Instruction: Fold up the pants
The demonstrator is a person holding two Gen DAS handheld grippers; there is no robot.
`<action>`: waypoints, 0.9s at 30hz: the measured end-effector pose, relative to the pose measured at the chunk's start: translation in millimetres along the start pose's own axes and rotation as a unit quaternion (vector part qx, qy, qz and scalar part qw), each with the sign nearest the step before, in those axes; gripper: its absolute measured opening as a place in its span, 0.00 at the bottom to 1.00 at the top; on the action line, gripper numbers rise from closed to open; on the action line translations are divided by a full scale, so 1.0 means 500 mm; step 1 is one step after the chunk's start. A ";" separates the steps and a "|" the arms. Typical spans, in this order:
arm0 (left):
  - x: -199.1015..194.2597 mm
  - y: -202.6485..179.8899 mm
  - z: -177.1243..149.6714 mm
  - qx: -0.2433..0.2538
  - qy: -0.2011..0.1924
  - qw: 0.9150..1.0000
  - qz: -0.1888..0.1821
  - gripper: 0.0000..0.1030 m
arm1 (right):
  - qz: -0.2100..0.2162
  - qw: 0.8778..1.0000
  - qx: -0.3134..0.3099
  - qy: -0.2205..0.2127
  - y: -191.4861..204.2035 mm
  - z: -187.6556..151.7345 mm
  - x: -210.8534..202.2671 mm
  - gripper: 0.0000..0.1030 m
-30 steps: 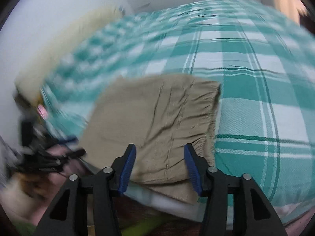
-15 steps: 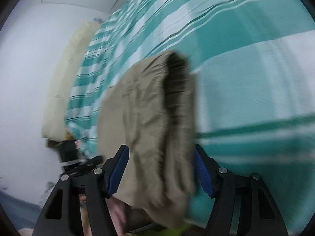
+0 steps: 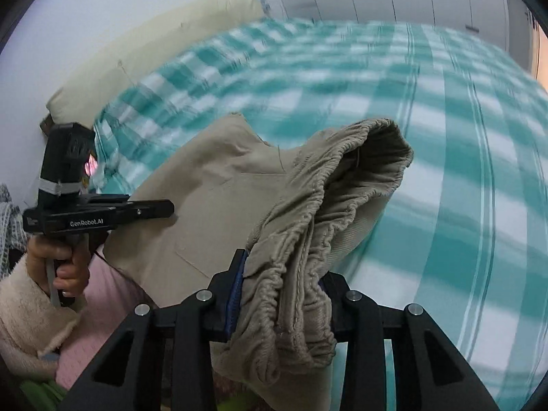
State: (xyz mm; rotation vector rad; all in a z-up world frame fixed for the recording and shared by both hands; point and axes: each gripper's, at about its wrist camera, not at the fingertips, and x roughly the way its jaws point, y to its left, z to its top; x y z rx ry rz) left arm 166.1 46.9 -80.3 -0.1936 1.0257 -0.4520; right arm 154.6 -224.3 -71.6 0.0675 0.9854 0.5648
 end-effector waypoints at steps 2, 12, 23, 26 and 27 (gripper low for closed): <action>-0.008 0.006 0.055 0.007 -0.026 1.000 0.006 0.16 | -0.003 1.000 0.004 -0.024 -0.022 0.054 -0.004 0.35; 0.072 -0.003 0.157 0.102 -0.127 0.955 0.248 0.89 | -0.138 0.988 0.070 -0.006 -0.208 0.180 0.078 0.85; 0.030 -0.088 -0.092 0.109 -0.111 0.925 0.347 0.98 | -0.275 0.960 0.049 -0.017 -0.071 -0.021 -0.017 0.99; 0.002 -0.106 -0.100 0.091 -0.105 0.939 0.314 0.98 | -0.273 0.960 0.054 -0.023 -0.024 -0.027 -0.043 0.99; -0.006 -0.109 -0.102 0.080 -0.092 0.946 0.300 0.98 | -0.277 0.959 0.051 -0.019 -0.003 -0.030 -0.049 0.99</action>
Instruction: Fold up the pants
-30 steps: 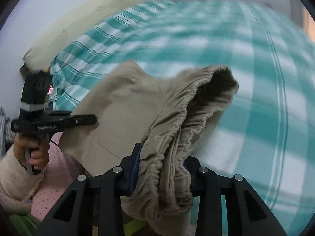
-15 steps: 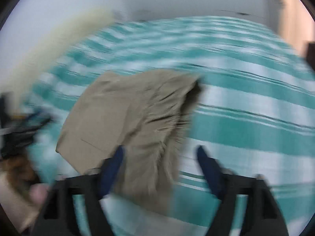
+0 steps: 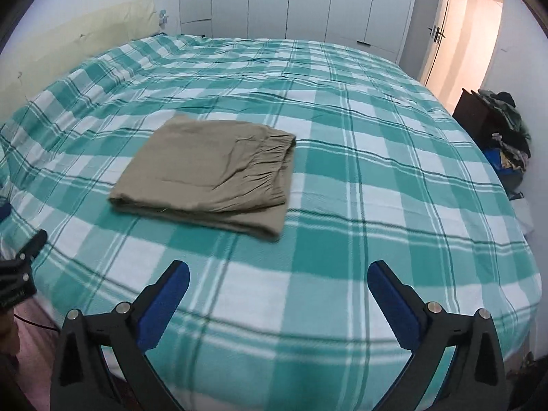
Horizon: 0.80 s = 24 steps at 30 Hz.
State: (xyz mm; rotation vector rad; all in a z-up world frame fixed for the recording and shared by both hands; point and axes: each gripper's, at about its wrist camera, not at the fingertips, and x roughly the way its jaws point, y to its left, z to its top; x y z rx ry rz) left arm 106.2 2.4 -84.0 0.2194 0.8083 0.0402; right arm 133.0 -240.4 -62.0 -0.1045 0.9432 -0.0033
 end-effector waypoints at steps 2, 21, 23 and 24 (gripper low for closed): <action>-0.014 0.004 0.004 -0.016 0.023 0.999 -0.018 0.98 | -0.016 1.000 -0.013 -0.004 0.023 -0.008 -0.026 0.99; -0.096 0.013 0.009 -0.016 -0.003 0.999 0.034 0.98 | -0.046 0.997 -0.034 -0.048 0.065 -0.031 -0.157 0.99; -0.109 0.005 0.008 -0.008 -0.017 0.999 0.039 0.98 | -0.047 0.997 -0.033 -0.048 0.061 -0.031 -0.161 0.99; -0.113 0.002 0.008 -0.003 -0.020 0.999 0.038 0.98 | -0.049 0.997 -0.033 -0.048 0.059 -0.031 -0.164 0.99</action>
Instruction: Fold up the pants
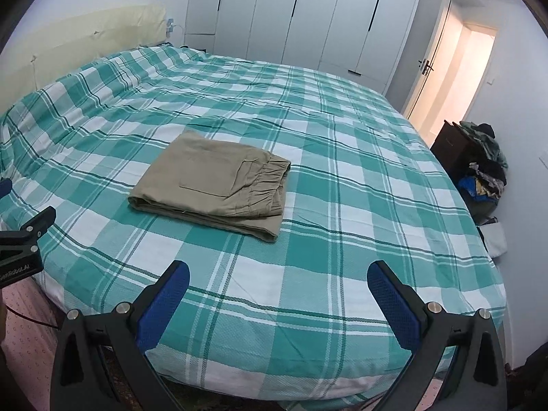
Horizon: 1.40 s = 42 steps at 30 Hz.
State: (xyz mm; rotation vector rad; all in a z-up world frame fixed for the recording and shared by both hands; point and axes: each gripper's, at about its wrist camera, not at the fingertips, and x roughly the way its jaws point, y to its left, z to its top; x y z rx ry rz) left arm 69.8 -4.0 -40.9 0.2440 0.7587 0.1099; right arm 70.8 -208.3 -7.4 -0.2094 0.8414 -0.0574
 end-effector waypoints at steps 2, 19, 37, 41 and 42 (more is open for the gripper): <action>-0.004 -0.004 0.001 0.006 0.004 1.000 0.002 0.98 | -0.003 1.000 0.000 -0.002 -0.002 0.000 -0.006 0.99; -0.013 0.012 0.001 -0.025 0.056 0.996 -0.063 0.98 | 0.002 1.000 -0.014 -0.013 0.011 0.010 -0.053 0.99; -0.003 0.005 0.001 -0.026 0.085 0.993 -0.077 1.00 | -0.008 1.000 -0.024 -0.014 0.010 0.019 -0.061 0.99; 0.006 0.009 -0.002 -0.031 0.093 0.993 -0.068 1.00 | -0.007 1.000 -0.023 -0.011 0.009 0.017 -0.057 0.99; 0.006 0.009 -0.003 -0.032 0.094 0.993 -0.065 0.99 | -0.006 1.000 -0.023 -0.010 0.009 0.017 -0.056 0.99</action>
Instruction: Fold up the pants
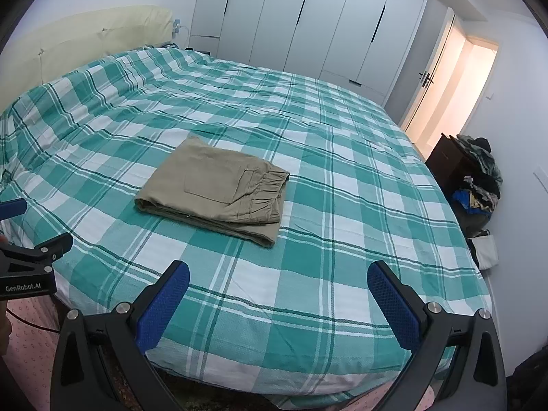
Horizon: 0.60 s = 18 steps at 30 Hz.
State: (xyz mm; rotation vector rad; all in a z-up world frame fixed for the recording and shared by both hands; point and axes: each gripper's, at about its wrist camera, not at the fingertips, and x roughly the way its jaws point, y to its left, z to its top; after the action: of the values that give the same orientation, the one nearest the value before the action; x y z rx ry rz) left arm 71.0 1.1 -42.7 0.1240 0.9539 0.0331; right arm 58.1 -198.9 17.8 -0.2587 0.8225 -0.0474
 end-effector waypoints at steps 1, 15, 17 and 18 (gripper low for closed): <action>0.001 0.001 0.000 -0.001 0.001 1.000 0.000 0.99 | 0.000 1.000 0.000 0.000 0.000 0.000 0.000 0.99; -0.010 -0.006 0.007 0.001 -0.004 1.000 -0.012 0.99 | 0.034 0.999 0.016 0.012 0.009 -0.010 -0.004 0.99; -0.014 -0.007 0.008 0.002 -0.008 1.000 -0.011 0.99 | 0.036 0.999 0.017 0.014 0.011 -0.012 -0.003 0.99; -0.014 -0.008 0.008 0.002 -0.008 1.000 -0.011 0.99 | 0.037 0.999 0.017 0.015 0.009 -0.011 0.000 0.99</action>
State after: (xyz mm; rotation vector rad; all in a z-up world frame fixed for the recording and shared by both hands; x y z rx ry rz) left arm 70.2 -3.7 -35.0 0.1168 0.9394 0.0098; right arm 54.0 -195.6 13.1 -0.1960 0.8604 0.0032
